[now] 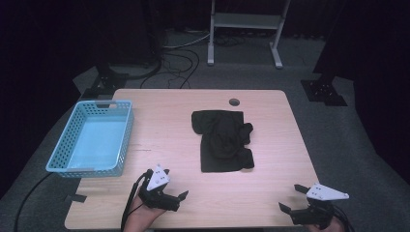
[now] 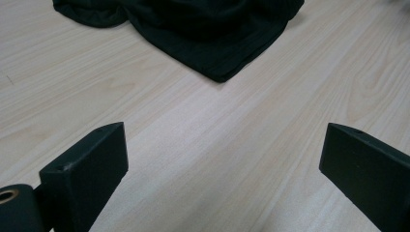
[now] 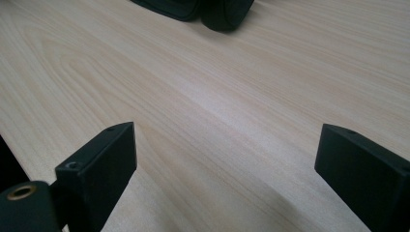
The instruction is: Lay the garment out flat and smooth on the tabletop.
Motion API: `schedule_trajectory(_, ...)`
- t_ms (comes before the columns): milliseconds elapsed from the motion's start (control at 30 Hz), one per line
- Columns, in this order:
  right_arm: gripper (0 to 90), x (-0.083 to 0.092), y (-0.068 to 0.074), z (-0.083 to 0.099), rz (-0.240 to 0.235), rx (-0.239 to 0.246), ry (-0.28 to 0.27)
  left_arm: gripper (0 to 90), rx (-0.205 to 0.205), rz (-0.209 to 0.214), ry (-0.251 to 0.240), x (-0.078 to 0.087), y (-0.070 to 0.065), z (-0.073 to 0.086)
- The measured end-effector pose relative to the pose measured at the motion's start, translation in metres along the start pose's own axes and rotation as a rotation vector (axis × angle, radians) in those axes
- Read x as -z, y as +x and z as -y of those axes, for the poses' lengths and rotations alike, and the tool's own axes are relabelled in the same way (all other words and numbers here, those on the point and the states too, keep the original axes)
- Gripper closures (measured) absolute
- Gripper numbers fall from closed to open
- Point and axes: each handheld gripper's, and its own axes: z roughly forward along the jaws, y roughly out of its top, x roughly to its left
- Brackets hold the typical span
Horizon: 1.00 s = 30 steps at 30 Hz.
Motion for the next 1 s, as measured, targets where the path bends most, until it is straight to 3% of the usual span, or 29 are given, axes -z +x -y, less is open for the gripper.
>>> schedule_trajectory(533,7.8,-0.011,-0.005,-0.005,-0.034,0.002,0.028,2.2,0.004,0.002,0.007,-0.004,-0.001,0.001)
schedule_trajectory(767,7.8,-0.019,-0.010,-0.020,-0.057,0.020,0.034,2.2,-0.001,0.006,0.009,-0.006,-0.002,0.001)
schedule_trajectory(1000,7.8,-0.036,-0.019,-0.049,-0.084,0.050,0.040,2.3,0.006,0.003,0.004,-0.006,0.002,0.001)
